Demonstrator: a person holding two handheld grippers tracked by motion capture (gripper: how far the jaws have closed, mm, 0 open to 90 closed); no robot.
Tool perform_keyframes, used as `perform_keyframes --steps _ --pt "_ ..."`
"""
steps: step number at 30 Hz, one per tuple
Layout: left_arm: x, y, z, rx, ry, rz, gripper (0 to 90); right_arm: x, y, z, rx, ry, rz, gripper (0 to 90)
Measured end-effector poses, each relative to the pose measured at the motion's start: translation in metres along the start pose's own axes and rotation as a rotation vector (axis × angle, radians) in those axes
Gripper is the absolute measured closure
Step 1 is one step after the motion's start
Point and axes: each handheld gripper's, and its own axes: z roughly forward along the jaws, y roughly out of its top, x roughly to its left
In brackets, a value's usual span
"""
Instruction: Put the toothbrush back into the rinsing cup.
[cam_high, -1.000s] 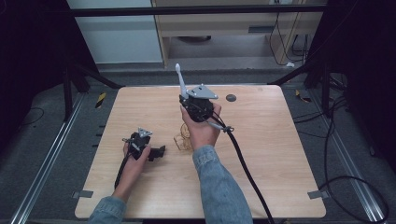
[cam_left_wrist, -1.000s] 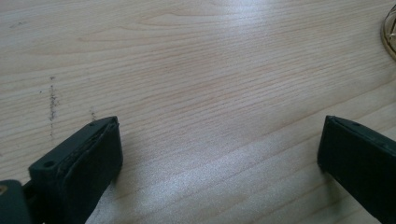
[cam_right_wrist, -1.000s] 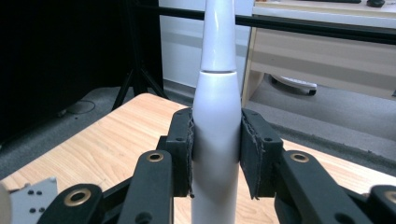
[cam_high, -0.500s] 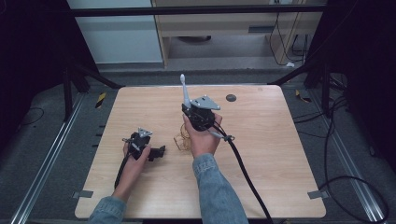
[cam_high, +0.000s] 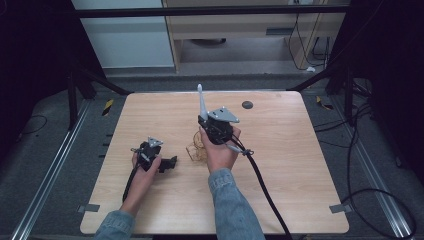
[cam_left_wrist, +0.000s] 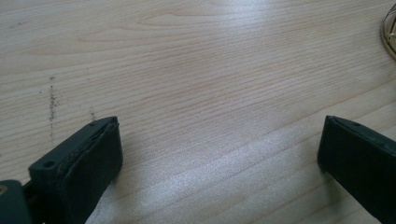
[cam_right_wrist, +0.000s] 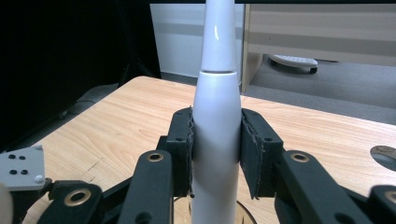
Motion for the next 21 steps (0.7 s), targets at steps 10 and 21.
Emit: perform_keyframes --steps 10,21 --pt "0.0 0.0 0.0 0.0 -0.002 0.001 0.0 0.001 -0.001 0.002 0.022 0.003 -0.011 66.8" --pt "0.0 0.0 0.0 0.0 -0.003 0.003 0.0 0.002 -0.013 0.007 0.053 0.009 -0.008 66.8"
